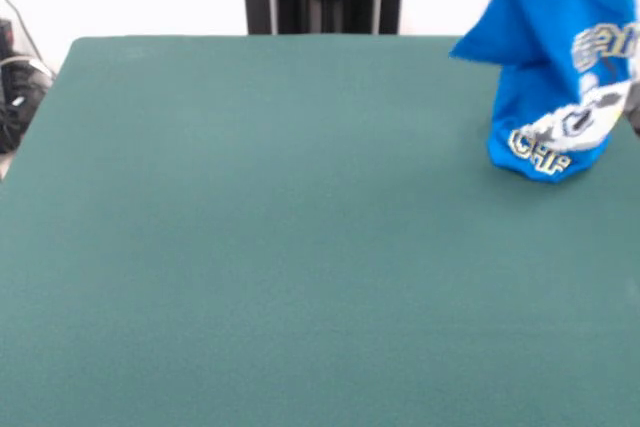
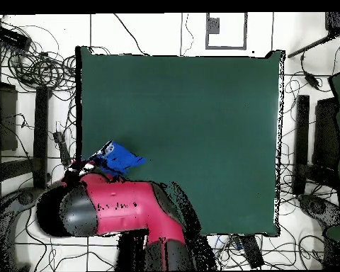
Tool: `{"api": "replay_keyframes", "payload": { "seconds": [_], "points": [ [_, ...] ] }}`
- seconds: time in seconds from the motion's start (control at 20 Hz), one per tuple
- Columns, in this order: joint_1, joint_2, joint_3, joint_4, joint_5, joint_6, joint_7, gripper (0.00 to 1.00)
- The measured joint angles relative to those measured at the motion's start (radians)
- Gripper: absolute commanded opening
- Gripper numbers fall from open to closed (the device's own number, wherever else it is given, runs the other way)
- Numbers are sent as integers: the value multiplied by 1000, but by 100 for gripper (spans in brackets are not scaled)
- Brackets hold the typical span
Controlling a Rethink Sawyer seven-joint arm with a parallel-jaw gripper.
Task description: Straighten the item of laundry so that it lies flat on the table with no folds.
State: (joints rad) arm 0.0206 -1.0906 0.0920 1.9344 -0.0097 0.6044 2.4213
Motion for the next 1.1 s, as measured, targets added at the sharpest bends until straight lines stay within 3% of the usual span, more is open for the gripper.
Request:
{"api": "replay_keyframes", "payload": {
  "seconds": [0.15,0.45,0.8,1.1],
  "points": [
    [-108,5,41,29,-95,-60,0,0],
    [-236,42,112,63,-234,-119,0,0],
    [-355,85,206,93,-344,-122,0,0],
    [-512,139,319,109,-453,-122,-8,0]
  ]
}}
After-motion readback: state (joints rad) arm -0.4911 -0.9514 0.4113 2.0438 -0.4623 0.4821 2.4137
